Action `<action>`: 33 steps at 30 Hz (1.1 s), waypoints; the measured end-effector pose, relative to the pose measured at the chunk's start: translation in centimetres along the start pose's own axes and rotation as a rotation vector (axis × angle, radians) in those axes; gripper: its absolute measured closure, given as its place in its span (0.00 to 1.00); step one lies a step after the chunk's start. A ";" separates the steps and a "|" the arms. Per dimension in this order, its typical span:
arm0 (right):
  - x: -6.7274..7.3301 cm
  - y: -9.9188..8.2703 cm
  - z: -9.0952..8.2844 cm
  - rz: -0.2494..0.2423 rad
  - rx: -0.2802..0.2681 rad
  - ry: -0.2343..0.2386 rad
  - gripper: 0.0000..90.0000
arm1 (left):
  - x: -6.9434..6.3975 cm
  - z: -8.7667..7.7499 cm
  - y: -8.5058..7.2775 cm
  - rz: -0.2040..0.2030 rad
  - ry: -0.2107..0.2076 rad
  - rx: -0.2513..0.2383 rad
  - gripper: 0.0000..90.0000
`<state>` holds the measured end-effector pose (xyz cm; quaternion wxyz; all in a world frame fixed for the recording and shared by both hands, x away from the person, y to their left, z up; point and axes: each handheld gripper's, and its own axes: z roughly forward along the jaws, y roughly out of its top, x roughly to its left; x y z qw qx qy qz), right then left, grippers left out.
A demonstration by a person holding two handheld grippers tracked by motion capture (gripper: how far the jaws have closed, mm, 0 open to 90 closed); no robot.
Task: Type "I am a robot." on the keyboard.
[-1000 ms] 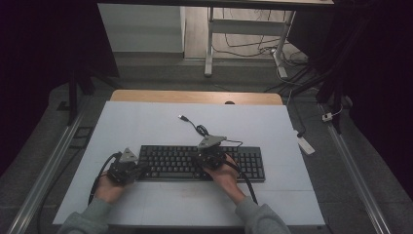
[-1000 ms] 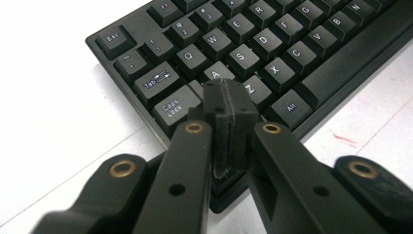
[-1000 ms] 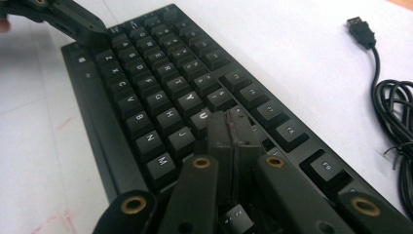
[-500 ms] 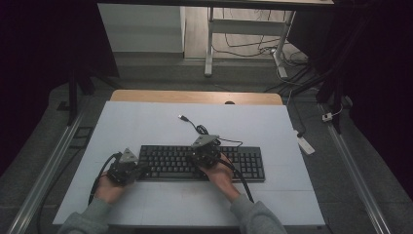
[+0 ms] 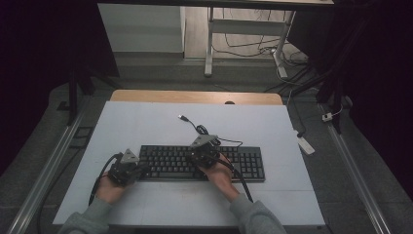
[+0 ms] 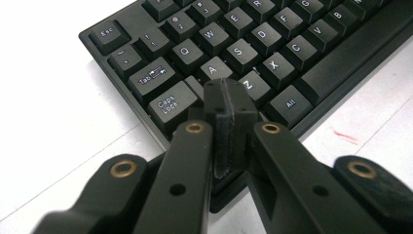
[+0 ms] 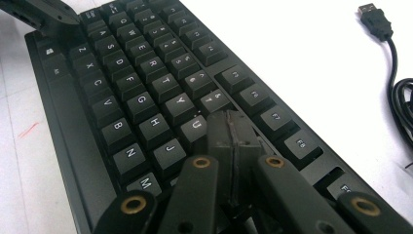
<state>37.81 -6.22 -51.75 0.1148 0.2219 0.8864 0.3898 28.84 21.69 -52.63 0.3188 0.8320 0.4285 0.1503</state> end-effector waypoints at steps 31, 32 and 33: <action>-1.5 -2.2 -6.4 0.052 -0.127 0.019 0.61 | 0.3 -1.6 0.1 -0.059 -0.022 -0.117 0.61; -1.6 -2.5 -6.8 0.052 -0.131 0.017 0.60 | 0.3 -1.7 0.1 -0.065 -0.019 -0.120 0.58; -1.7 -2.9 -7.3 0.052 -0.132 0.010 0.59 | 0.4 -1.7 0.2 -0.071 -0.019 -0.123 0.55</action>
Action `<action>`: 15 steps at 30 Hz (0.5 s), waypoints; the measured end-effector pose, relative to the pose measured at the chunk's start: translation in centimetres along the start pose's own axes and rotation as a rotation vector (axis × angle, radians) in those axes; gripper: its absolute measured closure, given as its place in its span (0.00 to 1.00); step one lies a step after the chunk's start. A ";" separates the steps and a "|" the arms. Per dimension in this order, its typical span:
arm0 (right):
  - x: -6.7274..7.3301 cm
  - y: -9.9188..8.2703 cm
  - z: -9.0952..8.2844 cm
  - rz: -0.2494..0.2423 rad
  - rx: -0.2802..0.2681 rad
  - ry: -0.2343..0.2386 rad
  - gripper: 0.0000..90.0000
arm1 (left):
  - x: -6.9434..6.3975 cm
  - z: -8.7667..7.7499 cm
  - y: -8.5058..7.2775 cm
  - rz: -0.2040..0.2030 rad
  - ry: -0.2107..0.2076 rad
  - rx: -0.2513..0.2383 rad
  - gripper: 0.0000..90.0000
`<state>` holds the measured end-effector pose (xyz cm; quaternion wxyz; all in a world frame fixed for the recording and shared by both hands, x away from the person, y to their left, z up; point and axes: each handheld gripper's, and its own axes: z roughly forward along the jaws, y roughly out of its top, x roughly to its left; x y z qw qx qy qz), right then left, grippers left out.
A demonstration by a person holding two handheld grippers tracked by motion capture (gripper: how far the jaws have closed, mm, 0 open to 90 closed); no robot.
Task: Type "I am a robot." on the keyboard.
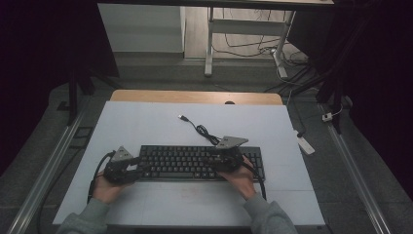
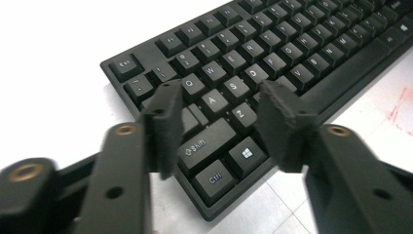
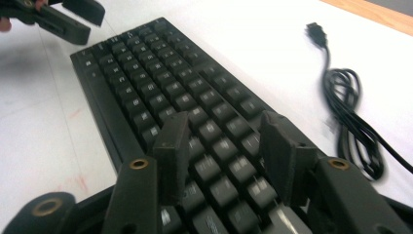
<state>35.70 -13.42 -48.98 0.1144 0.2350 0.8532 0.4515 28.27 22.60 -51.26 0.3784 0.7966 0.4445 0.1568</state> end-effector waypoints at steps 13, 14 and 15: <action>-1.2 -2.8 -4.1 0.033 -0.026 -0.050 0.54 | 0.4 -0.7 0.2 -0.030 -0.015 -0.034 0.33; -1.2 -2.9 -4.3 0.038 -0.033 -0.052 0.53 | 0.4 -0.7 0.2 -0.029 -0.016 -0.035 0.33; -1.3 -3.0 -4.6 0.039 -0.033 -0.055 0.53 | 0.4 -0.7 0.2 -0.029 -0.019 -0.036 0.33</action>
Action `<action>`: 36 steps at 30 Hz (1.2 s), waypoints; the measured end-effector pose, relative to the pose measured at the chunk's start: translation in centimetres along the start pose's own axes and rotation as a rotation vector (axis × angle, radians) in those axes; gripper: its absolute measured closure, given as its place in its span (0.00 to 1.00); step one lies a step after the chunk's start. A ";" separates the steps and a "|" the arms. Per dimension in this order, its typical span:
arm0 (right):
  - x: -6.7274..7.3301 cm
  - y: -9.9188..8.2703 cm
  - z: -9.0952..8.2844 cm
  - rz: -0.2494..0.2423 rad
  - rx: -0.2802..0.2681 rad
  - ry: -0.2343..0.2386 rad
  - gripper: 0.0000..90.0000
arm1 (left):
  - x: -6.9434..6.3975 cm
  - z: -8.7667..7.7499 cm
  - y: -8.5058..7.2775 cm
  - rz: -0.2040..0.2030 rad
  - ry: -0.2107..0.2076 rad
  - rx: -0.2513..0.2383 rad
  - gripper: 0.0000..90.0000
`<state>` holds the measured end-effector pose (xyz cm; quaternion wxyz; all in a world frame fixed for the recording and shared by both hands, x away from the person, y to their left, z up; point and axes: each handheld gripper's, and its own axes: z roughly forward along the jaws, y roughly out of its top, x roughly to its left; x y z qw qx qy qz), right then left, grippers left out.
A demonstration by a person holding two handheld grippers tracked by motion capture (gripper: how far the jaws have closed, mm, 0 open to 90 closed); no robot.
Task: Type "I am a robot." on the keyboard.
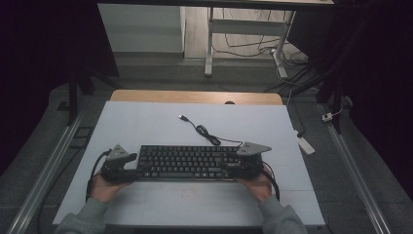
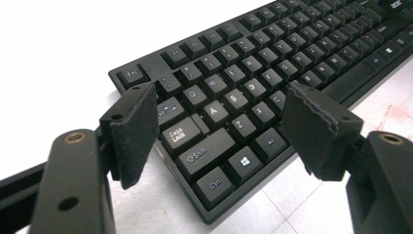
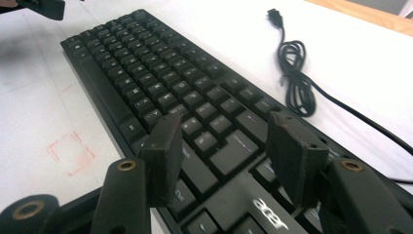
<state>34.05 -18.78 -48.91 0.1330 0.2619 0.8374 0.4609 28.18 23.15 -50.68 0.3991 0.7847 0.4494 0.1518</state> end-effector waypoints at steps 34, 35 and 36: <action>-0.3 -1.5 -2.2 0.009 -0.018 -0.041 0.52 | -1.8 0.2 2.5 0.123 -0.129 0.016 0.99; -0.3 -1.6 -2.4 0.010 -0.015 -0.043 0.52 | -1.9 0.3 2.8 0.126 -0.133 0.019 0.99; -0.3 -1.7 -2.5 0.011 -0.016 -0.047 0.52 | -2.1 0.5 3.0 0.131 -0.139 0.025 0.99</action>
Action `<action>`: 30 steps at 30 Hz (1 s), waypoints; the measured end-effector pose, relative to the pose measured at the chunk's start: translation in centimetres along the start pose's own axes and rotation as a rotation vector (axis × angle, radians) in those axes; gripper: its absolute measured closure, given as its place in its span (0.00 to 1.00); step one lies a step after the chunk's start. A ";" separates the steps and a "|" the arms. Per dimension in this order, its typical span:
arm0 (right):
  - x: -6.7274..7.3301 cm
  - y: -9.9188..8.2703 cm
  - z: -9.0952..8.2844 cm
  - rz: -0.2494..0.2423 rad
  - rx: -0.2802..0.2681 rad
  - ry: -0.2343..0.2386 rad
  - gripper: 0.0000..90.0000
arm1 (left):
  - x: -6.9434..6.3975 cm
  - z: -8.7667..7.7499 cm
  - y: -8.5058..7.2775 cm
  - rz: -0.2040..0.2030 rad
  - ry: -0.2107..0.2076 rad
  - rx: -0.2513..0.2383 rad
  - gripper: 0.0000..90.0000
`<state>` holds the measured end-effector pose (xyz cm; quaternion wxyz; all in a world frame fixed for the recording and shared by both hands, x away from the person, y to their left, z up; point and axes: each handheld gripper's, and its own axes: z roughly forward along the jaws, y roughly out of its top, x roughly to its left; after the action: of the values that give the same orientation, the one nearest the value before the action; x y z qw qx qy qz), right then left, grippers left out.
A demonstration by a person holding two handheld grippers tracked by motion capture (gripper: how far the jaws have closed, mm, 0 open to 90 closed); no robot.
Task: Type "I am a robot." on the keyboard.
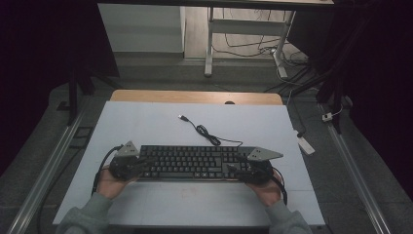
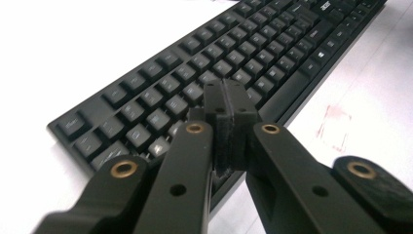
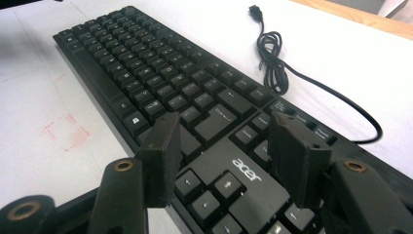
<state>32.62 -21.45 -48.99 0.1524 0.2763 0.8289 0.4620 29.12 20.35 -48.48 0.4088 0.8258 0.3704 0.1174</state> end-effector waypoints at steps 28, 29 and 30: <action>-0.2 -0.7 0.1 0.003 0.017 -0.005 0.51 | -2.9 5.0 0.3 0.084 -0.085 0.118 0.99; -0.2 -0.7 0.1 0.003 0.017 -0.005 0.51 | -3.0 5.1 0.3 0.084 -0.083 0.119 0.99; -0.2 -0.7 0.1 0.002 0.018 -0.005 0.51 | -3.0 5.1 0.3 0.085 -0.083 0.122 0.99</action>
<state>32.66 -21.80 -49.66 0.1516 0.2797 0.8322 0.4541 29.71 15.11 -51.22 0.3674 0.8683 0.3243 0.0772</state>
